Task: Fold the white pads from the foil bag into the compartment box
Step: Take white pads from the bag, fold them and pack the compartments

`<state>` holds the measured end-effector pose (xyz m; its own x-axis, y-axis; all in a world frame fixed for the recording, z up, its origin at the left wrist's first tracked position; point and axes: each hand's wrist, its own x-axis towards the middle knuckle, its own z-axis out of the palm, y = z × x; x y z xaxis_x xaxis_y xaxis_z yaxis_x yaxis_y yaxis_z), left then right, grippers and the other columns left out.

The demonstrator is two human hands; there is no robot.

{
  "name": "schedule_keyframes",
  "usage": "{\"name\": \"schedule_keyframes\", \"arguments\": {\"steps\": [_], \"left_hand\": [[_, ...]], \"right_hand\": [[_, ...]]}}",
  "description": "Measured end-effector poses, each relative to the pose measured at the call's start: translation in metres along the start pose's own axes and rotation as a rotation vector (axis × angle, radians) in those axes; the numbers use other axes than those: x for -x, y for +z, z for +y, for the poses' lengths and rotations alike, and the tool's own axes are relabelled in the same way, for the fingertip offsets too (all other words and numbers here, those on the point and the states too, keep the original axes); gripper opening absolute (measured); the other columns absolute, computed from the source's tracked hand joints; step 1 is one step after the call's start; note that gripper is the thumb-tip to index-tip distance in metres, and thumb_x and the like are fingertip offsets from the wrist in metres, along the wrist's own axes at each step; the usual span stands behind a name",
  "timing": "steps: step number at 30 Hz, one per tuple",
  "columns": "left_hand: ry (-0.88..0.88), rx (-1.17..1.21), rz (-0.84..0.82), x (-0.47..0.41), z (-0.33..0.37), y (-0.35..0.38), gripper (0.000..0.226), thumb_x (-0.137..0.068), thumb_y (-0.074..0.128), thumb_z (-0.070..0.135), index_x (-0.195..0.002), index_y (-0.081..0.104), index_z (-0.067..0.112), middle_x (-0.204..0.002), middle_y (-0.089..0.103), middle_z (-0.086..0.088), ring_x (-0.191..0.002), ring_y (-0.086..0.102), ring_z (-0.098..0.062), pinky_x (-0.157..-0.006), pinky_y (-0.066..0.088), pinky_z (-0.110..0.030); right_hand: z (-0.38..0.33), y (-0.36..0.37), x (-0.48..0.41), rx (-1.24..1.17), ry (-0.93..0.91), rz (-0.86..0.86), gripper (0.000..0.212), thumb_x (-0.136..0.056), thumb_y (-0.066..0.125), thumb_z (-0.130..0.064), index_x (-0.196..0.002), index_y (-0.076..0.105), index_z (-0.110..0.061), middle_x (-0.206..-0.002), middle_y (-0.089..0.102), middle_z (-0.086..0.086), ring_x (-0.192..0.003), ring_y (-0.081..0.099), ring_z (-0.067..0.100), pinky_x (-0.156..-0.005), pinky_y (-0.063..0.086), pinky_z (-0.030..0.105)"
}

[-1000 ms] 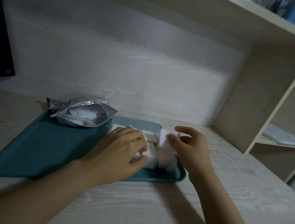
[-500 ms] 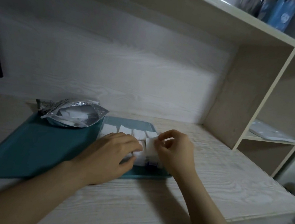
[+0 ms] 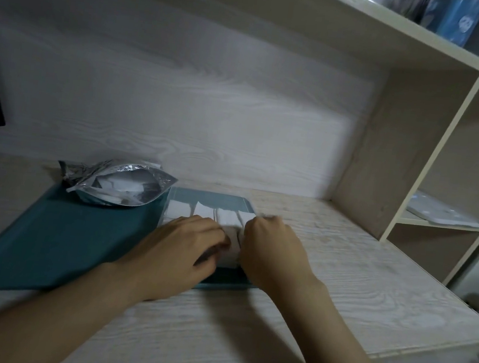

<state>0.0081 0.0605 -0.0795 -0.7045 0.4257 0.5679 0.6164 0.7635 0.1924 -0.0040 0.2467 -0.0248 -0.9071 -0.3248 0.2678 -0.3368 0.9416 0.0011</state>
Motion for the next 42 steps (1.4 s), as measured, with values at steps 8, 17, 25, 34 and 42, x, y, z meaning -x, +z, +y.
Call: {"name": "schedule_keyframes", "arguments": {"steps": [8,17,25,34,42], "left_hand": [[0.009,0.027,0.017,0.003,0.002,-0.004,0.018,-0.095,0.055,0.023,-0.108,0.067,0.025,-0.099,0.064,0.014,-0.092,0.055,-0.006,-0.086,0.046,-0.026],[-0.104,-0.023,0.532,0.003,-0.031,-0.032,0.019,-0.094,0.056,0.012,-0.103,0.073,0.012,-0.099,0.070,0.002,-0.090,0.063,-0.015,-0.084,0.051,-0.033],[-0.563,-0.315,0.560,0.020,-0.100,-0.070,0.054,-0.077,0.061,0.034,-0.127,0.065,0.015,-0.128,0.059,-0.011,-0.120,0.044,-0.039,-0.099,0.040,-0.056],[-0.638,-0.141,0.504,0.032,-0.127,-0.077,0.018,-0.079,0.074,0.022,-0.097,0.069,0.023,-0.099,0.069,0.002,-0.088,0.066,-0.023,-0.079,0.052,-0.034],[-0.623,-0.175,0.586,0.036,-0.142,-0.079,0.007,-0.087,0.071,0.027,-0.080,0.072,0.026,-0.085,0.071,0.004,-0.075,0.068,-0.024,-0.072,0.060,-0.042]], "right_hand": [[-0.010,-0.005,0.018,0.149,-0.090,-0.073,0.021,-0.100,0.058,-0.011,-0.121,0.062,-0.013,-0.120,0.067,0.010,-0.106,0.064,0.027,-0.093,0.045,0.036],[-0.033,-0.009,0.006,0.042,0.061,0.107,0.012,-0.089,0.055,-0.005,-0.091,0.048,-0.015,-0.104,0.063,0.009,-0.102,0.057,0.030,-0.084,0.043,0.037],[-0.070,-0.003,-0.025,-0.084,-0.130,0.216,0.030,-0.083,0.051,-0.006,-0.108,0.065,-0.014,-0.111,0.068,0.006,-0.105,0.057,0.029,-0.092,0.041,0.040],[-0.110,0.011,-0.085,-0.300,-0.305,0.033,0.035,-0.089,0.054,-0.006,-0.116,0.075,-0.012,-0.118,0.071,0.015,-0.112,0.061,0.038,-0.098,0.051,0.046],[-0.160,0.027,-0.114,-0.335,-0.459,-0.198,0.033,-0.093,0.057,-0.004,-0.123,0.068,-0.002,-0.130,0.065,0.021,-0.122,0.060,0.036,-0.099,0.052,0.041]]}}
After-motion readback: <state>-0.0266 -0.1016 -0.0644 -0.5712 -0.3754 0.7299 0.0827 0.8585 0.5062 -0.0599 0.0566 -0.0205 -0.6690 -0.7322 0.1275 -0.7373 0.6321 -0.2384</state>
